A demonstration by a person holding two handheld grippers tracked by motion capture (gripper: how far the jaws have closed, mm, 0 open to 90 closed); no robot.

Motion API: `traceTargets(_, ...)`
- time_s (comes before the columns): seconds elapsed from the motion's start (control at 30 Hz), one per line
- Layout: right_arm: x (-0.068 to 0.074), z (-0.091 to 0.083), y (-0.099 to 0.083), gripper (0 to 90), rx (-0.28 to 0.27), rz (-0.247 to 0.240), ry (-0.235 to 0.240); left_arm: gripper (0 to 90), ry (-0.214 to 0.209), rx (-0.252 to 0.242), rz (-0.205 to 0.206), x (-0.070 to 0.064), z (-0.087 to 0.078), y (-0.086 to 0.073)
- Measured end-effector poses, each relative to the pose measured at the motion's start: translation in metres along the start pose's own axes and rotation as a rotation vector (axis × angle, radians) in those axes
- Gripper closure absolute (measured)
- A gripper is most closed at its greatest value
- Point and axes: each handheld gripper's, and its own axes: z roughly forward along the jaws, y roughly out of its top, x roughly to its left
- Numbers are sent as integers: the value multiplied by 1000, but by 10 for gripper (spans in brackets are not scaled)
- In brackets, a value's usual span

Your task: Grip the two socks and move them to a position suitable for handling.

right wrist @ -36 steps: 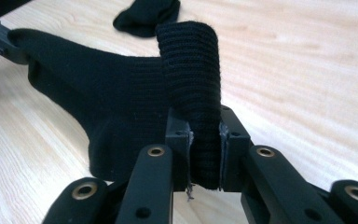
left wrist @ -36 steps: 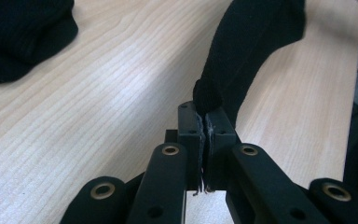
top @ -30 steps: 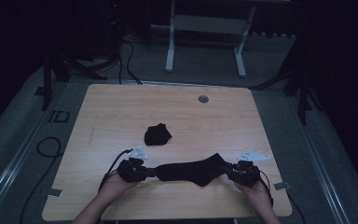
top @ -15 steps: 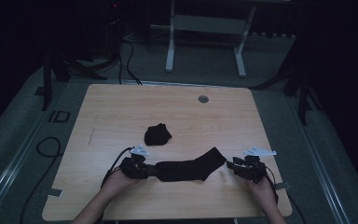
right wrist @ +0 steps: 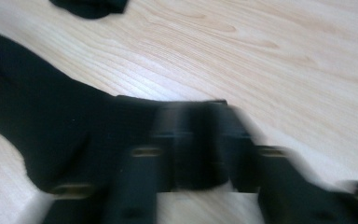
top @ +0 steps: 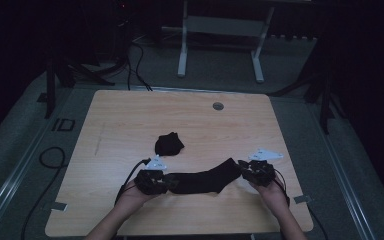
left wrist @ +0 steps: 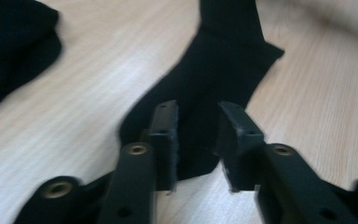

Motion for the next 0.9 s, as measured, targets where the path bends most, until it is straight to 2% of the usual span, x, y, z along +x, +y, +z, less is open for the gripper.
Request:
traceTargets(0.07,4,9,3,897,11,-41,-7,806,2,7,-22,2,6,0)
traceTargets(0.13,5,19,6,899,29,-61,-10,850,6,9,-42,6,10,0)
traceTargets(0.17,4,23,7,899,41,-63,-10,850,17,1,-51,6,12,0)
traceTargets(0.23,4,30,7,899,58,-76,-17,877,36,19,-45,10,15,1)
traceTargets(0.33,0,37,6,899,84,-96,-46,897,50,43,-43,15,20,0)
traceTargets(0.47,-6,42,-4,899,126,-94,-67,897,55,65,-40,19,25,-4)
traceTargets(0.57,-8,38,-9,898,115,-67,-51,898,50,67,-47,22,27,-5)
traceTargets(0.7,-4,29,-18,897,109,-45,-34,898,71,77,-19,24,26,-4)
traceTargets(0.9,11,15,-30,883,106,-43,-2,897,71,80,-12,31,21,-6)
